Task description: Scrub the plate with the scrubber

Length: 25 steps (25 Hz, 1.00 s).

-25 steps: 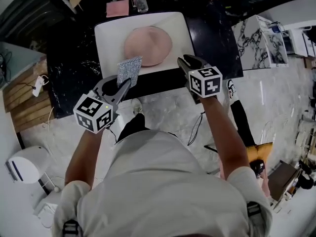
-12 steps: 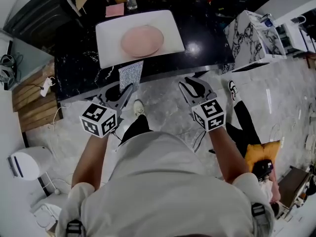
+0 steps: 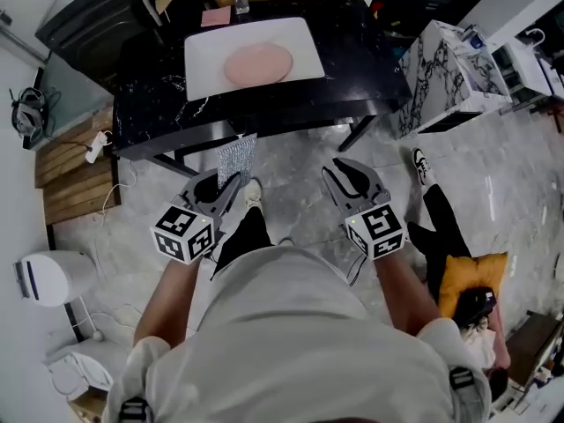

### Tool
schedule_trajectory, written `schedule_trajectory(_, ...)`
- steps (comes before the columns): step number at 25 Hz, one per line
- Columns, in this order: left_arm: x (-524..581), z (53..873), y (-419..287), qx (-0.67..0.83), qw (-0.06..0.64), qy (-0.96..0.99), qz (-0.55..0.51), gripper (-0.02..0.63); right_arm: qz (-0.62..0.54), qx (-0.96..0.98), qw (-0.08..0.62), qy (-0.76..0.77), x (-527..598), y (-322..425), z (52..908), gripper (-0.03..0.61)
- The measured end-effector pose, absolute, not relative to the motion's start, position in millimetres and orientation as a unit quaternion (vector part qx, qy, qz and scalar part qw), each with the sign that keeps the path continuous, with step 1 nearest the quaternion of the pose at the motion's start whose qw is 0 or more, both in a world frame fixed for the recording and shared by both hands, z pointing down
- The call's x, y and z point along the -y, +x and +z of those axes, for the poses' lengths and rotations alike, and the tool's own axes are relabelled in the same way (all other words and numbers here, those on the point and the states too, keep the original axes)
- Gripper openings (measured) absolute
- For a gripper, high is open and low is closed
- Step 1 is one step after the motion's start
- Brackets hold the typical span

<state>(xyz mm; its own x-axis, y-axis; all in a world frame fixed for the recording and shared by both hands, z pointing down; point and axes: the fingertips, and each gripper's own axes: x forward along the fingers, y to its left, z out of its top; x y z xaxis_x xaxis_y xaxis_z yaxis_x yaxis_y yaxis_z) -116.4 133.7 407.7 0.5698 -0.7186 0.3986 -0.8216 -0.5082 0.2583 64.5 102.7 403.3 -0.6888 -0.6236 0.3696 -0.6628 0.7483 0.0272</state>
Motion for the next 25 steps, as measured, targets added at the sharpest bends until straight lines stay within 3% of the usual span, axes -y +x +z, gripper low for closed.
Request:
schedule_trajectory(13, -177, 398, -102, 0.453, 0.203, 0.860, 0.118, 0.067, 0.051, 0.920, 0.158, 0.355, -155, 71, 393, 0.058)
schedule_trajectory(17, -185, 399, -102, 0.457, 0.204, 0.858, 0.114, 0.067, 0.048, 0.920, 0.159, 0.355, -166, 71, 396, 0.005)
schedule_trajectory(25, -193, 398, -101, 0.458, 0.206, 0.858, 0.108, 0.067, 0.047, 0.918, 0.158, 0.361, -175, 73, 394, 0.003)
